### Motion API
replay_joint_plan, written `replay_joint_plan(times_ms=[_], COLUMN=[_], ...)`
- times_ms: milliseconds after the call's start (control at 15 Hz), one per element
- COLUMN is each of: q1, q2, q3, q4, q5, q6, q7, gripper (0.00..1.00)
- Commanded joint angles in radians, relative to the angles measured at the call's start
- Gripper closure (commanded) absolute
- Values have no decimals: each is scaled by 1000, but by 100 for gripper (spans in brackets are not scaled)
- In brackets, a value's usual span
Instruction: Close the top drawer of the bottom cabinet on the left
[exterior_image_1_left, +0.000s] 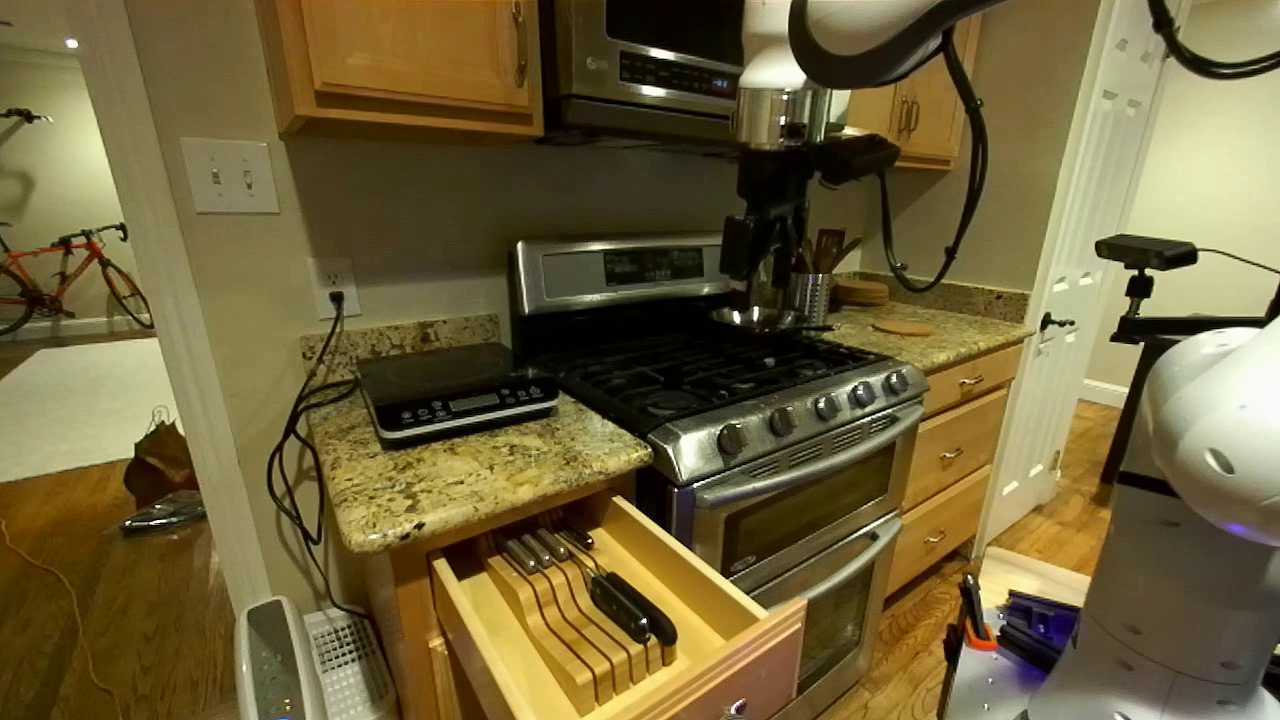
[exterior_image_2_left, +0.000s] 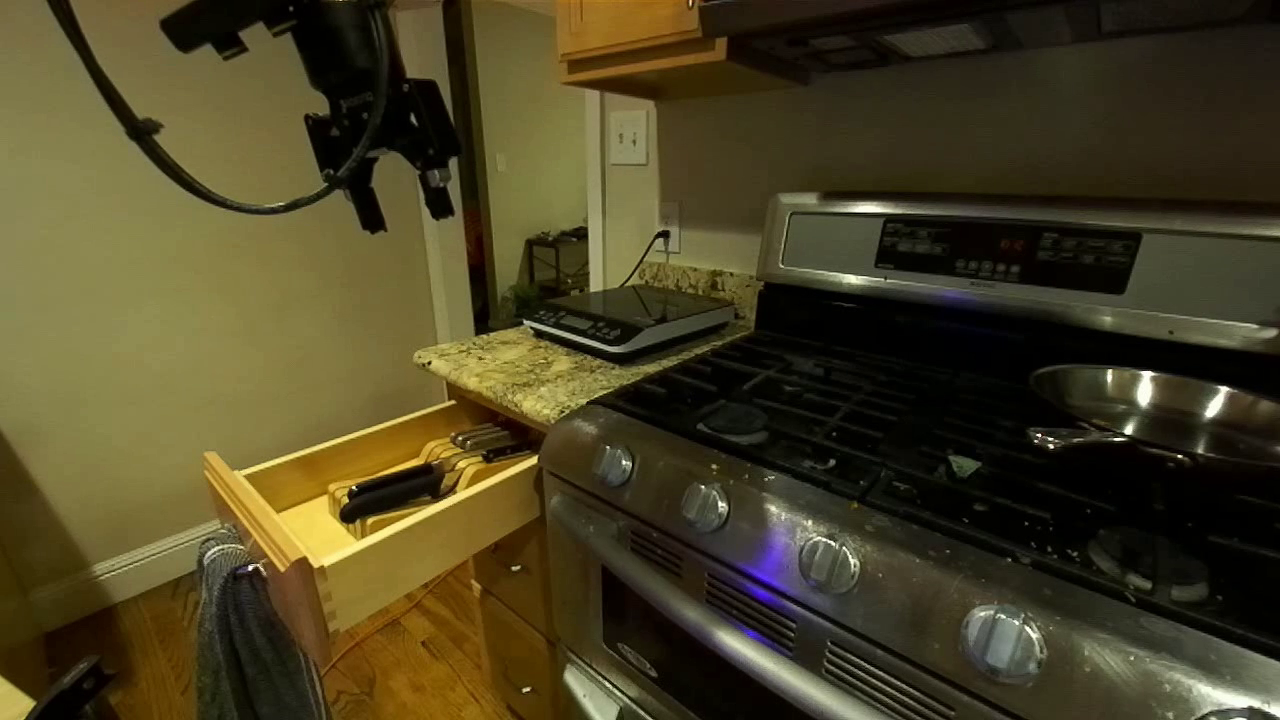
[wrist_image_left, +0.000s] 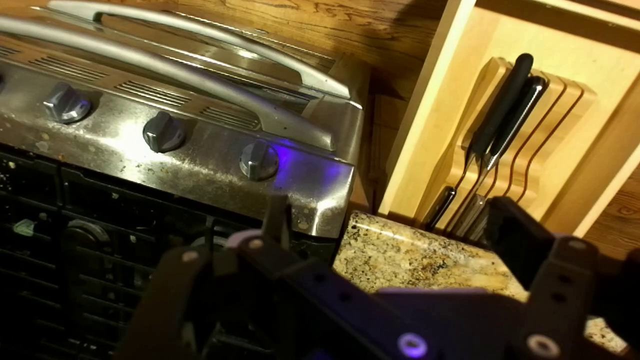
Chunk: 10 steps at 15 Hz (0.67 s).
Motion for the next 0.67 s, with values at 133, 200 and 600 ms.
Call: replay_joint_plan(times_ms=[133, 200, 600], q1=[48, 63, 143], q2=[15, 21, 46], q3=[21, 27, 70], q4=[-36, -47, -131], q5=[-7, 4, 3], q6=[32, 47, 188], q7=[-19, -21, -48], gripper=[0, 0, 0])
